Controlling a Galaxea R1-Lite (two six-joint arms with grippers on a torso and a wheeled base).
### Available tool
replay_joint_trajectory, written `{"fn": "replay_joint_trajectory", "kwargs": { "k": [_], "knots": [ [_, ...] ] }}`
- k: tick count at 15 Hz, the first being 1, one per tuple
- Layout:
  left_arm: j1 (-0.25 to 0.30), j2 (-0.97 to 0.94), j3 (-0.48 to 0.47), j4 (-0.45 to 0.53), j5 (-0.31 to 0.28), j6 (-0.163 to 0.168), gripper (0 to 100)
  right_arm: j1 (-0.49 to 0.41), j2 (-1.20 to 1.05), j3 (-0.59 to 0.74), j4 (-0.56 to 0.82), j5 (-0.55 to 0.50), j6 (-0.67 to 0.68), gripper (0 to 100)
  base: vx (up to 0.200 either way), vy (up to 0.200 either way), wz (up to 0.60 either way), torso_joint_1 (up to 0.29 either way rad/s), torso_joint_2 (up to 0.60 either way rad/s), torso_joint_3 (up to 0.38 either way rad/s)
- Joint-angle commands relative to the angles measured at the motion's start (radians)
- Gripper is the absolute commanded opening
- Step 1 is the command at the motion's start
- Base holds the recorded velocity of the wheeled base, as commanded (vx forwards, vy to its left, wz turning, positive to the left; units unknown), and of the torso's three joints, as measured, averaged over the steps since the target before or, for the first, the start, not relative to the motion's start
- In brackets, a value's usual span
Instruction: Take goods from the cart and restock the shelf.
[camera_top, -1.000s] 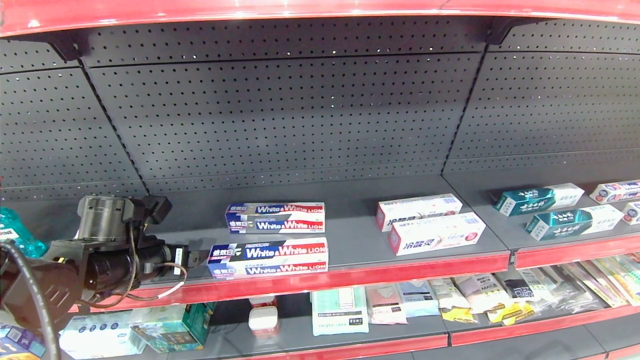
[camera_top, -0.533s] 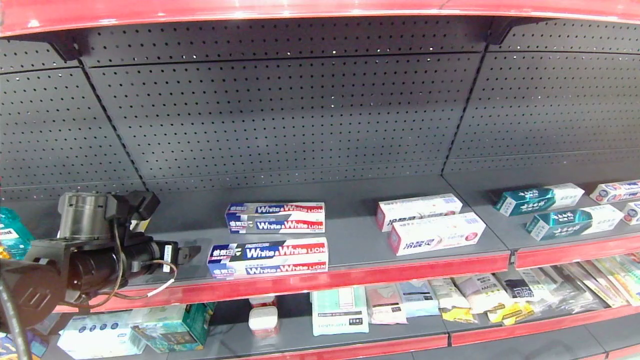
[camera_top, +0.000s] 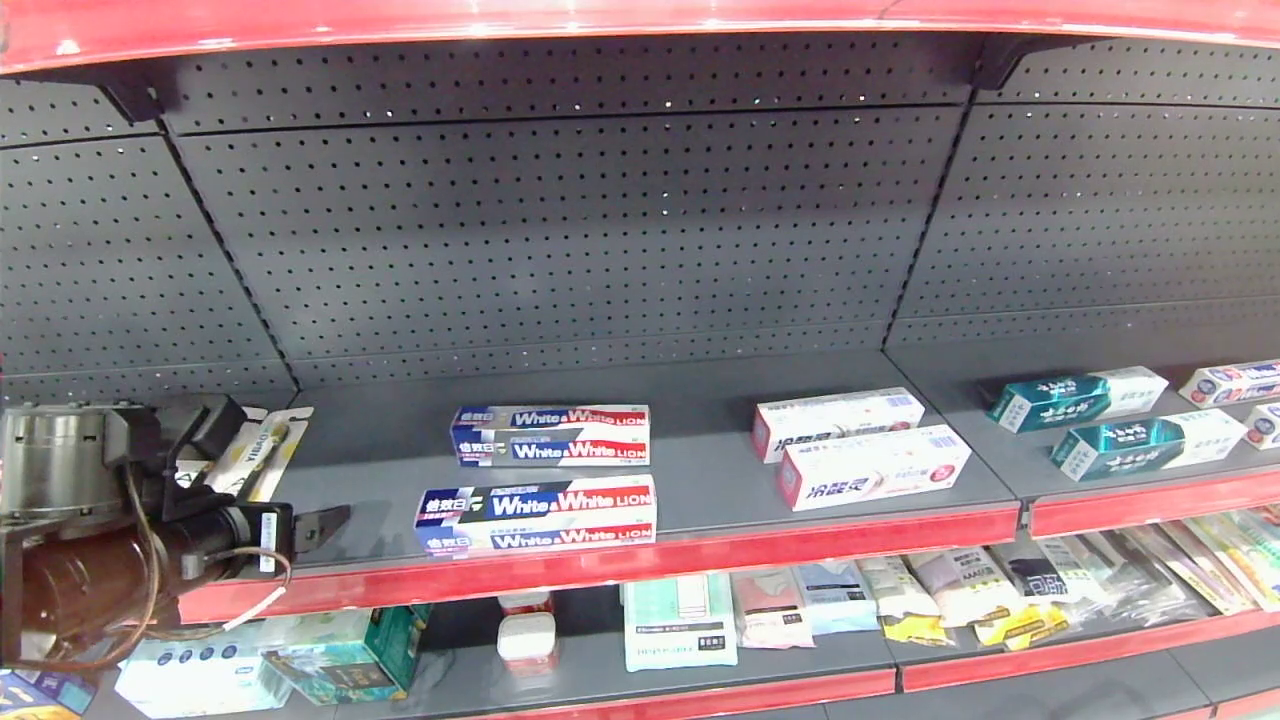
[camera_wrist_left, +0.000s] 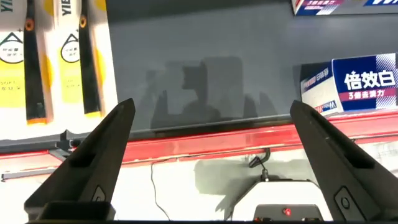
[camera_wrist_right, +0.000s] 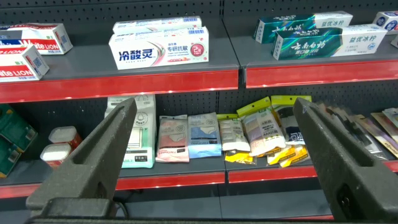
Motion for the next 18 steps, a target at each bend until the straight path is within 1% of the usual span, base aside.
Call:
{"fn": "replay_joint_trajectory", "kwargs": {
  "k": [1,3,5,8,10,18],
  "knots": [
    [-0.012,0.047,-0.016,-0.007,0.0,0.0,100,0.0,0.0,0.0,0.0,0.0,0.0,100,0.0,0.0,0.0,0.0,0.0,0.0],
    [-0.029,0.125,-0.042,-0.024,0.0,-0.003,100,0.0,0.0,0.0,0.0,0.0,0.0,100,0.0,0.0,0.0,0.0,0.0,0.0],
    [-0.051,0.171,-0.044,-0.058,0.002,-0.005,100,0.0,0.0,0.0,0.0,0.0,0.0,100,0.0,0.0,0.0,0.0,0.0,0.0],
    [-0.098,0.234,-0.059,-0.096,0.005,-0.006,100,0.0,0.0,0.0,0.0,0.0,0.0,100,0.0,0.0,0.0,0.0,0.0,0.0],
    [-0.101,0.252,-0.078,-0.107,0.005,-0.005,100,0.0,0.0,0.0,0.0,0.0,0.0,100,0.0,0.0,0.0,0.0,0.0,0.0],
    [-0.112,0.262,-0.081,-0.107,0.005,-0.006,100,0.0,0.0,0.0,0.0,0.0,0.0,100,0.0,0.0,0.0,0.0,0.0,0.0]
  ]
}}
